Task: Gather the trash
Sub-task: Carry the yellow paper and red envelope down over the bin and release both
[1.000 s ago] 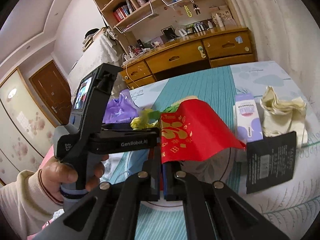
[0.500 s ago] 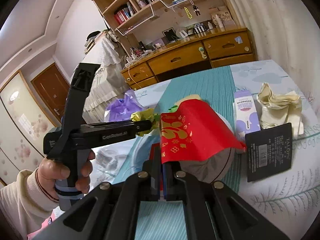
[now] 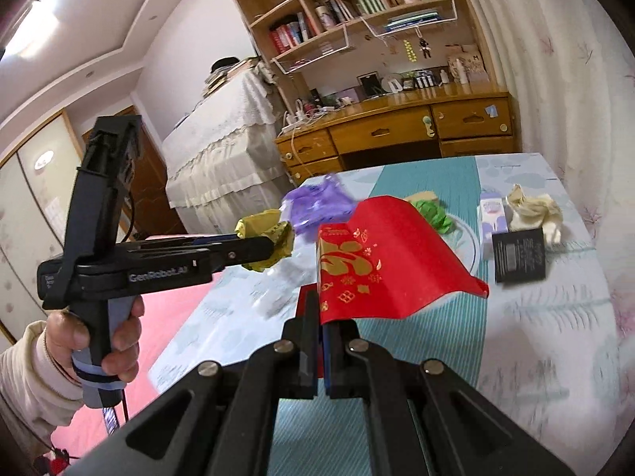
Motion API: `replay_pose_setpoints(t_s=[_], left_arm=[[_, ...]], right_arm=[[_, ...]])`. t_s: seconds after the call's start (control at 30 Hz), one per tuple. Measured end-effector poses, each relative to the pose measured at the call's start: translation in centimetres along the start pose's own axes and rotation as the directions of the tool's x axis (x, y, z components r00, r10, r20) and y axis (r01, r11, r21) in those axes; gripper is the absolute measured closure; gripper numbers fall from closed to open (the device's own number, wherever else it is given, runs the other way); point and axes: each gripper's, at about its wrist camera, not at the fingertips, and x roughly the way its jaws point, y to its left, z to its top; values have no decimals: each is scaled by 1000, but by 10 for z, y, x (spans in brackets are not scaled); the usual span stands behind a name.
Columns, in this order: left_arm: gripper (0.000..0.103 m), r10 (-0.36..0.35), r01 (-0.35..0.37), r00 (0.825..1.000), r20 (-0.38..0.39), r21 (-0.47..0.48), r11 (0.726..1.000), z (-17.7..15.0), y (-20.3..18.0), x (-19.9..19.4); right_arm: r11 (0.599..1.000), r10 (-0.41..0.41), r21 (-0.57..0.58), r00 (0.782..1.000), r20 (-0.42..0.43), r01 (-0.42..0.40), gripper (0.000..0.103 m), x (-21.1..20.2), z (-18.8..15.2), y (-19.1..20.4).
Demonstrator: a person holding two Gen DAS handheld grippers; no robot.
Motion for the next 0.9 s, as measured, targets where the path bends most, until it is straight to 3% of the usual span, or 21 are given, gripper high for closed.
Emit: replay_pose_setpoints(t_s=[0.27, 0.47, 0.7, 0.9], left_arm=[[67, -50, 50, 999, 19, 0, 999, -100, -20, -81], [66, -79, 78, 996, 30, 43, 996, -185, -40, -108], [66, -92, 91, 996, 9, 86, 992, -265, -53, -91], [66, -89, 97, 993, -83, 94, 991, -312, -58, -46]], right_arm=[[998, 24, -54, 999, -39, -26, 102, -65, -65, 58], [989, 11, -148, 996, -92, -25, 102, -106, -138, 99], [984, -23, -177, 977, -213, -15, 102, -100, -213, 109], [988, -72, -153, 943, -324, 23, 102, -64, -261, 89]])
